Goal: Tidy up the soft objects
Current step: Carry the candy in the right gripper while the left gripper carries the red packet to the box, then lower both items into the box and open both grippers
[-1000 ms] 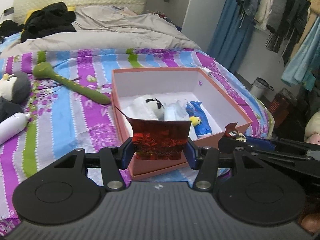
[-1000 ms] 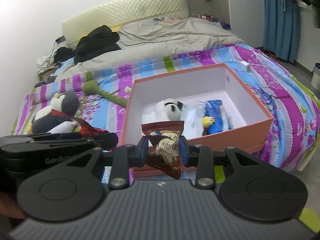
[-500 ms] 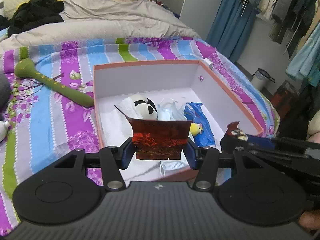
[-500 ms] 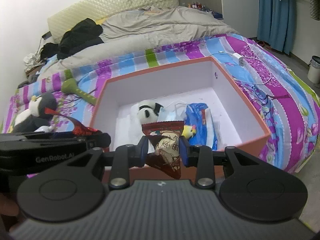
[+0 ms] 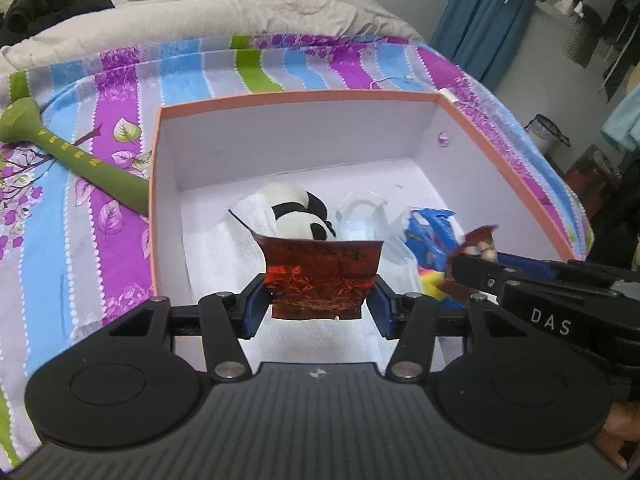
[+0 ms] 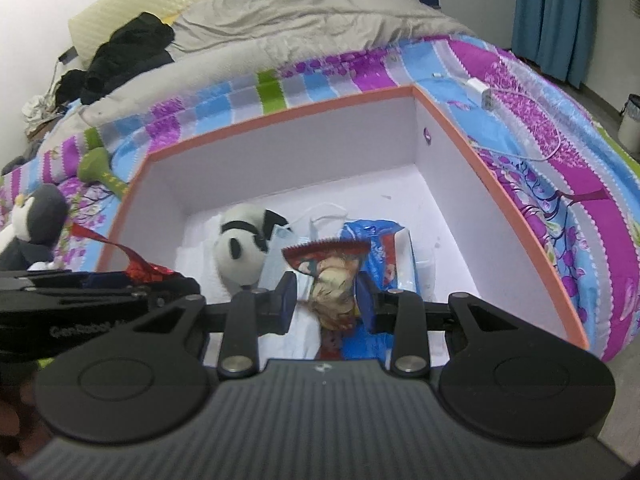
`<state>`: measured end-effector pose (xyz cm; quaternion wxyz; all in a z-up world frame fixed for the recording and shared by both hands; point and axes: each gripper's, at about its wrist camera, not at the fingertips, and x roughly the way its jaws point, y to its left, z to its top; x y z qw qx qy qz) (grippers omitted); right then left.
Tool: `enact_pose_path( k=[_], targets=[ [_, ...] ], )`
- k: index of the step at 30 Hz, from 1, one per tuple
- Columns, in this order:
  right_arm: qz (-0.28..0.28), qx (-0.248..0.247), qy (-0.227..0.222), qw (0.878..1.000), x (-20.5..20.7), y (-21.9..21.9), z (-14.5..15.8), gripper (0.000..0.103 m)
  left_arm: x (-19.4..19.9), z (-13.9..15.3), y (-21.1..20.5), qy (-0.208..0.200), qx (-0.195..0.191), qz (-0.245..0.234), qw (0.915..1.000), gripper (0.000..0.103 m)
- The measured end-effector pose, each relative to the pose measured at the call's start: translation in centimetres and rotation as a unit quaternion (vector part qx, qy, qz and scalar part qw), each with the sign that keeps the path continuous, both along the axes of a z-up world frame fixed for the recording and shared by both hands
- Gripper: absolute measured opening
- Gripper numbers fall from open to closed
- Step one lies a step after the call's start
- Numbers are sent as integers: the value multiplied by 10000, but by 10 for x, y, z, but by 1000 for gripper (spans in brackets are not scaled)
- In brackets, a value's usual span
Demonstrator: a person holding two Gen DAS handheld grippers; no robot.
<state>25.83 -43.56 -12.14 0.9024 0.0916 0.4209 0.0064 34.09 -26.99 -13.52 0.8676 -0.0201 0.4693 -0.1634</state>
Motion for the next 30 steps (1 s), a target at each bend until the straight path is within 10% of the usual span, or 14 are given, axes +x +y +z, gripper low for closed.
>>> enact_pose_path(
  k=[10,13,30],
  targets=[
    [-15,9,221,9998,23,-7,-23,36,27,-26,-4,218,58,29,9997,59],
    [-55,55,252,9997,23,-8,-23,36,26,-26,-3,234,12,18,9997,74],
    [-131,132,-465,9987,-37,-2,50,36,-39,56,18,-418,-214,110,9988,77]
  ],
)
